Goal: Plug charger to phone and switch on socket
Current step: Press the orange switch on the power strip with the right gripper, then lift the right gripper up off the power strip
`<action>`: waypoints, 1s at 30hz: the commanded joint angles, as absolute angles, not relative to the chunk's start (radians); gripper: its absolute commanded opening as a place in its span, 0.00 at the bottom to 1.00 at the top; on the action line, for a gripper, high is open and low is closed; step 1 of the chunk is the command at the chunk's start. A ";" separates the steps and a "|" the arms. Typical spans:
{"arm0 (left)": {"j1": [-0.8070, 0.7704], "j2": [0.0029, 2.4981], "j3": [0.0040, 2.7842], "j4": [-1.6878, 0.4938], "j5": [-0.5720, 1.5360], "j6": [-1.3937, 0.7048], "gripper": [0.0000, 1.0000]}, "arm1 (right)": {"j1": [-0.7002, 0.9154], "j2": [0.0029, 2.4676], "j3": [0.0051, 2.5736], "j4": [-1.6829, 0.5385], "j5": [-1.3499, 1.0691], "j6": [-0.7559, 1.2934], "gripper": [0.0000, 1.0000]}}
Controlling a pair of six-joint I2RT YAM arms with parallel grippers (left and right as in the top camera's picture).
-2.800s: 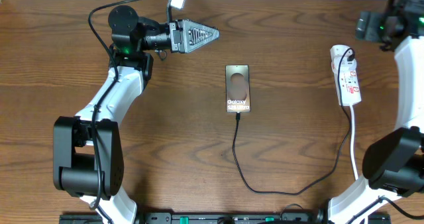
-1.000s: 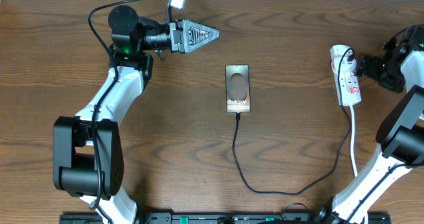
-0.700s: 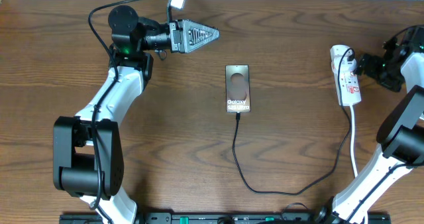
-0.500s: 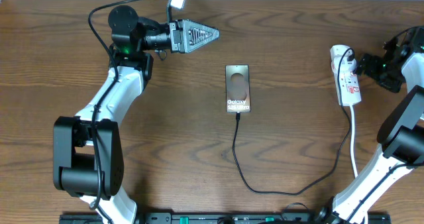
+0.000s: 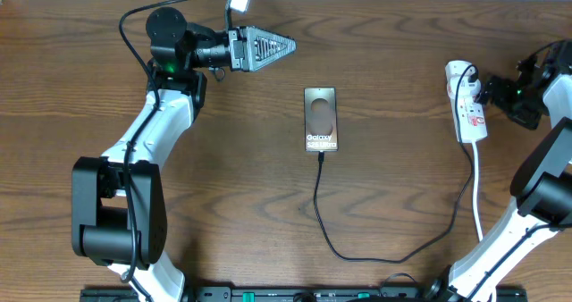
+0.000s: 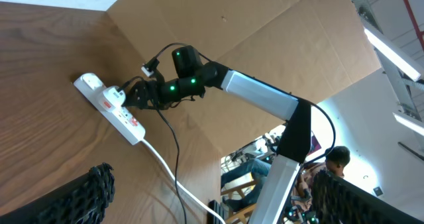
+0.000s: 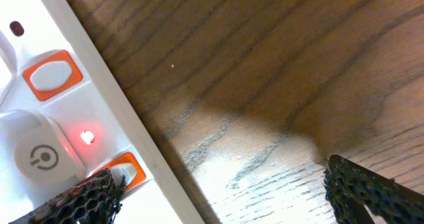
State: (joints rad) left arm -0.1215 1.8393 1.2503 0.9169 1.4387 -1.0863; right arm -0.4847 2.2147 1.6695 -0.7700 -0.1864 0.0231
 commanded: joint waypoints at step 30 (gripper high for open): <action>-0.121 1.823 1.258 0.922 1.452 -1.070 0.96 | -0.255 1.841 1.840 -1.071 -0.096 0.006 0.99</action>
State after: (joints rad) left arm -0.1215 1.8393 1.2503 0.9169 1.4387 -1.0863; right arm -0.3138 1.8523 1.8359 -1.0653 -0.0830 0.0170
